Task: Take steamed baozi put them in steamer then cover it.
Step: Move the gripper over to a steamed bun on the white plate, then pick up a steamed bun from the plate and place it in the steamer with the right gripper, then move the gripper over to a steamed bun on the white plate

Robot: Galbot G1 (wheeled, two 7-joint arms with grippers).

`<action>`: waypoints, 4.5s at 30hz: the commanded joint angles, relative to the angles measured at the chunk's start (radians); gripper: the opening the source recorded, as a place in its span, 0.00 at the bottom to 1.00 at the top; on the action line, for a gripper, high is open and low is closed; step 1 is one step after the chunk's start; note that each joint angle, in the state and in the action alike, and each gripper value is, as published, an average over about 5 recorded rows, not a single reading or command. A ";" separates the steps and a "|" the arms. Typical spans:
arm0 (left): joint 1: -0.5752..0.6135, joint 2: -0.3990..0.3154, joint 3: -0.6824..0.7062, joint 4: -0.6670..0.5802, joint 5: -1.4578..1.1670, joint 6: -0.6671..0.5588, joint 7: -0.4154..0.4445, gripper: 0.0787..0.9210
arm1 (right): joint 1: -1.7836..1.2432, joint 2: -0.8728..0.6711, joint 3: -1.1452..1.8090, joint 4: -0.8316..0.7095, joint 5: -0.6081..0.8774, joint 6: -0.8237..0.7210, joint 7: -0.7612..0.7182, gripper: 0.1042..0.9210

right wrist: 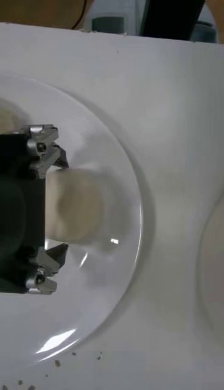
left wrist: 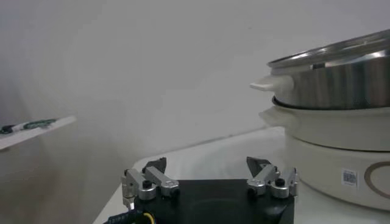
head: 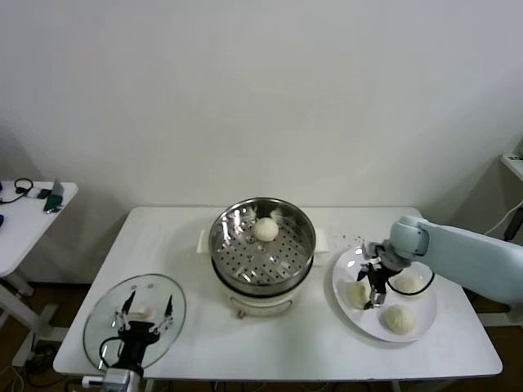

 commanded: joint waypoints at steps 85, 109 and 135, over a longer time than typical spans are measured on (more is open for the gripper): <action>0.052 0.024 0.028 -0.033 -0.037 0.020 -0.018 0.88 | 0.399 0.807 -0.368 -0.290 0.573 -0.023 -0.019 0.78; 0.054 0.029 0.027 -0.023 -0.036 0.009 -0.020 0.88 | 0.666 0.456 -0.327 0.014 0.503 -0.011 -0.070 0.88; 0.044 0.041 -0.007 -0.076 -0.053 0.035 -0.017 0.88 | 0.421 -0.282 -0.365 0.410 -0.061 0.011 -0.072 0.88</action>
